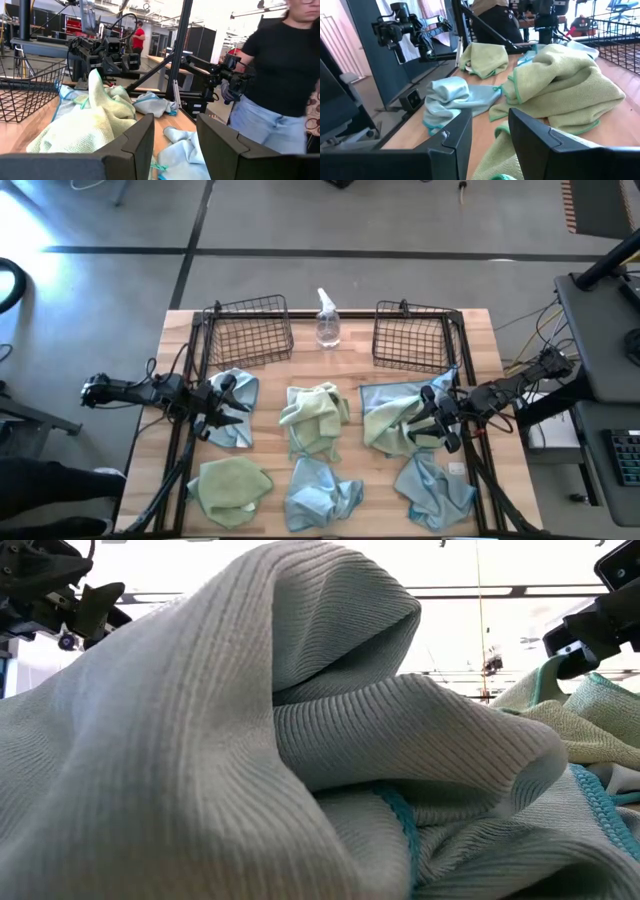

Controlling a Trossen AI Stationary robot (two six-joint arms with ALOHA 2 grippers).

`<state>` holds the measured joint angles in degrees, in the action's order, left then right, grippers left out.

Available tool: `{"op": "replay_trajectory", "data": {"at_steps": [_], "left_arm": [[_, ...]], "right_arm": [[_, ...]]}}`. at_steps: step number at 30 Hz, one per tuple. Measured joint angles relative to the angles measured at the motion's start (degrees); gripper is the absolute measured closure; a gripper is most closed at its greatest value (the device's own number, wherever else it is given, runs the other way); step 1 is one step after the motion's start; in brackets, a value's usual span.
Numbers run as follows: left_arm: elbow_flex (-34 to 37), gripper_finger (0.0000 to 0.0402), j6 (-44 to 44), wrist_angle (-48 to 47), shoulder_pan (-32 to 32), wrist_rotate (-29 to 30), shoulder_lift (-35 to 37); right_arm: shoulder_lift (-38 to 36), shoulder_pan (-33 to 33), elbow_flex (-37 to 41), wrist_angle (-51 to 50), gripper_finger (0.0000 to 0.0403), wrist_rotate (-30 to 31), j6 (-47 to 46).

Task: Sort microfiber towel by color & place in baskets
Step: Put the green microfiber cloth into the right wire basket

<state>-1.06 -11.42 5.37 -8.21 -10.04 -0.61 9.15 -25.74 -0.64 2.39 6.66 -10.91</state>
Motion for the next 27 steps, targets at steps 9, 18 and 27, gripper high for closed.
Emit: {"op": "replay_trajectory", "data": {"at_steps": [9,18,27], "left_arm": [[0.02,0.0269,-0.02,0.00,-0.02,0.00,-0.01],[0.00,0.0269,-0.02,0.00,-0.01,0.00,-0.01],[0.00,0.0269,0.00,0.00,-0.02,0.00,0.01]], "right_arm": [[0.00,0.00,0.02,0.00,0.0280,0.00,-1.66],[0.00,0.00,0.00,0.04,0.0280,1.07,-1.99],[0.02,0.00,0.00,0.02,0.0280,1.07,-1.99]]}}
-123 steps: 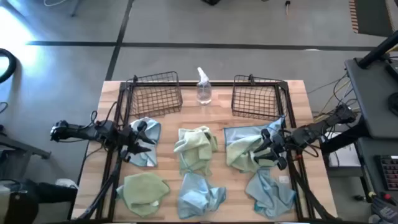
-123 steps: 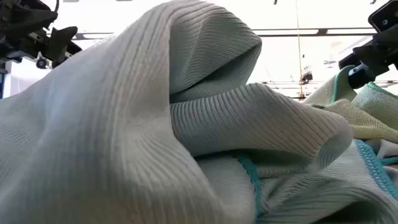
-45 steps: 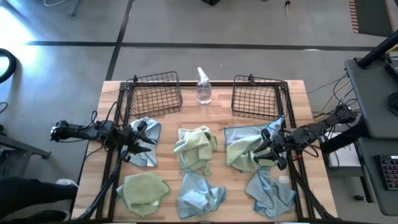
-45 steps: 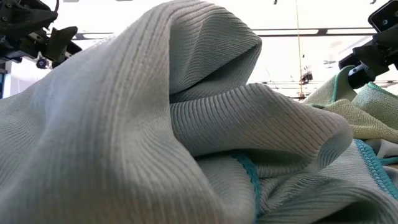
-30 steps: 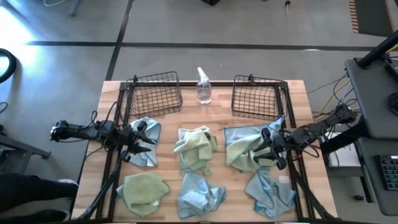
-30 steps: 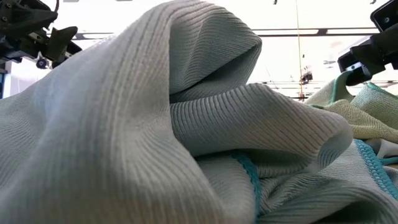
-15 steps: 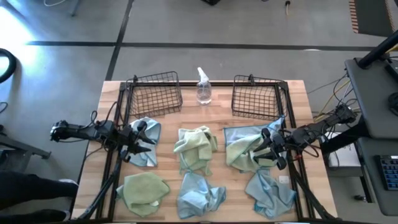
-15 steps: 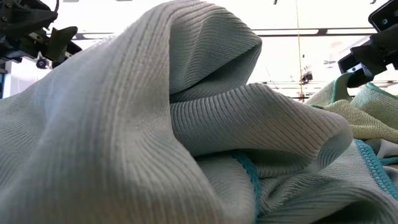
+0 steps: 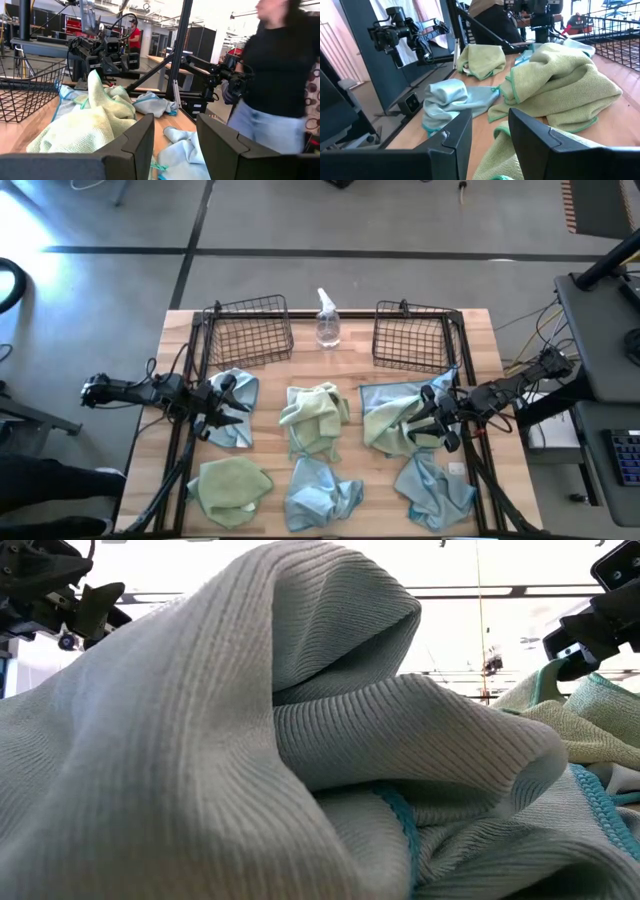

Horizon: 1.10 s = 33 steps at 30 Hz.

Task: Sort microfiber towel by color & place in baskets
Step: Put the green microfiber cloth into the right wire basket

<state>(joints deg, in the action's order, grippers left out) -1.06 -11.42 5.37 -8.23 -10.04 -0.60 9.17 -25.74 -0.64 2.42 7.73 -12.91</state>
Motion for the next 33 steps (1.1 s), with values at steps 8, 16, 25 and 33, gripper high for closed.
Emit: {"op": "replay_trajectory", "data": {"at_steps": [8,16,25,33], "left_arm": [[0.00,0.0269,0.00,0.00,0.00,0.00,-0.02],[0.00,0.0269,-0.02,0.00,0.00,0.00,-0.01],[0.02,0.0269,-0.02,0.00,0.00,0.00,-0.02],[0.01,0.0269,0.00,0.00,0.00,0.00,-0.01]], "right_arm": [[0.00,0.00,0.00,0.00,0.0280,-0.04,-0.02],[0.00,0.00,0.00,-0.02,0.0280,-0.11,-0.11],[0.00,0.00,0.01,-0.04,0.0280,-0.17,-0.15],[0.00,0.00,0.00,-0.04,0.0280,-0.20,-0.74]]}}
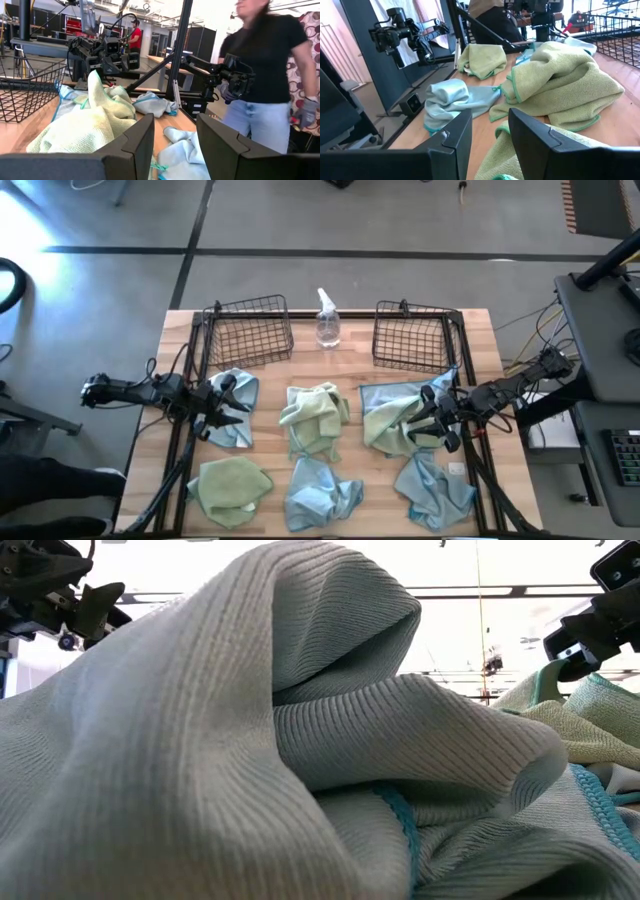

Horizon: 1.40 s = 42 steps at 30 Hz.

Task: Sort microfiber towel by color & place in baskets
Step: Put the green microfiber cloth into the right wire basket

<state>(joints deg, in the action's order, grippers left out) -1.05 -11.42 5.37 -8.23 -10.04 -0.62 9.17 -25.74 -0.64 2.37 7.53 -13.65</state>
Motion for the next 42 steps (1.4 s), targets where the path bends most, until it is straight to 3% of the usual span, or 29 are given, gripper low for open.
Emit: {"op": "replay_trajectory", "data": {"at_steps": [28,35,42], "left_arm": [[0.01,0.0269,0.00,0.00,0.02,0.00,-0.01],[-0.01,0.0269,0.33,0.00,0.01,0.80,-0.01],[-0.01,0.0269,0.46,0.00,0.02,4.11,0.00]], "right_arm": [[0.00,0.00,0.00,-0.02,0.0280,0.15,0.34],[0.02,0.00,0.02,-0.04,0.0280,0.29,-5.50],[0.02,0.00,0.00,0.50,0.0280,7.02,-10.40]]}}
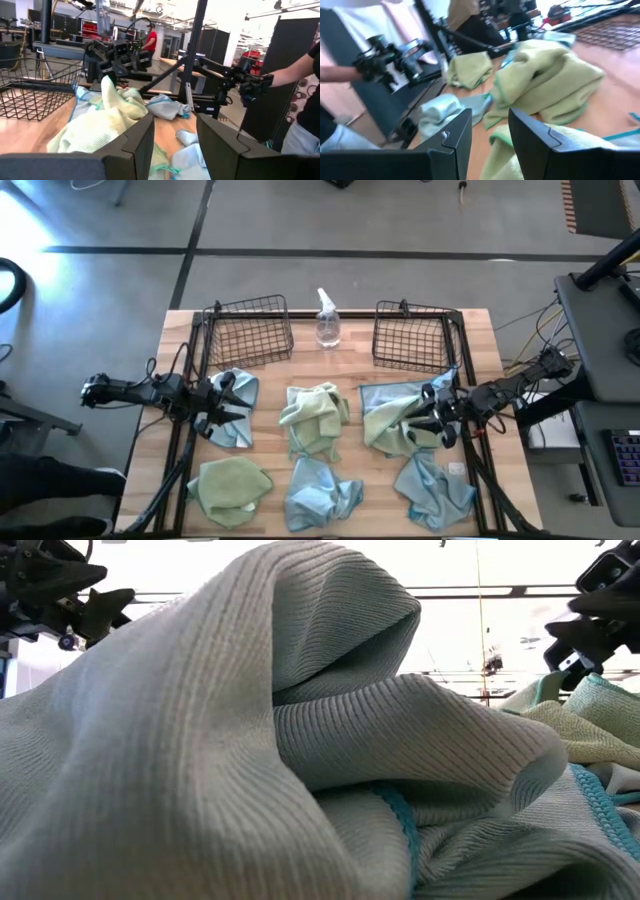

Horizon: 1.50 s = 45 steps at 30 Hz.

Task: Sort microfiber towel by color & place in baskets
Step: Put the green microfiber cloth into the right wire basket

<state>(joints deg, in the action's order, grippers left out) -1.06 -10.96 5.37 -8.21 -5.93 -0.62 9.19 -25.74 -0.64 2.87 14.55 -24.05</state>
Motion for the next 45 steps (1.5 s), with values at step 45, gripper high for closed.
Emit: {"op": "replay_trajectory", "data": {"at_steps": [45], "left_arm": [[-11.36,0.0269,15.50,30.16,0.16,38.41,-9.47]], "right_arm": [[2.71,0.26,-8.83,27.15,0.0280,33.98,6.69]]}}
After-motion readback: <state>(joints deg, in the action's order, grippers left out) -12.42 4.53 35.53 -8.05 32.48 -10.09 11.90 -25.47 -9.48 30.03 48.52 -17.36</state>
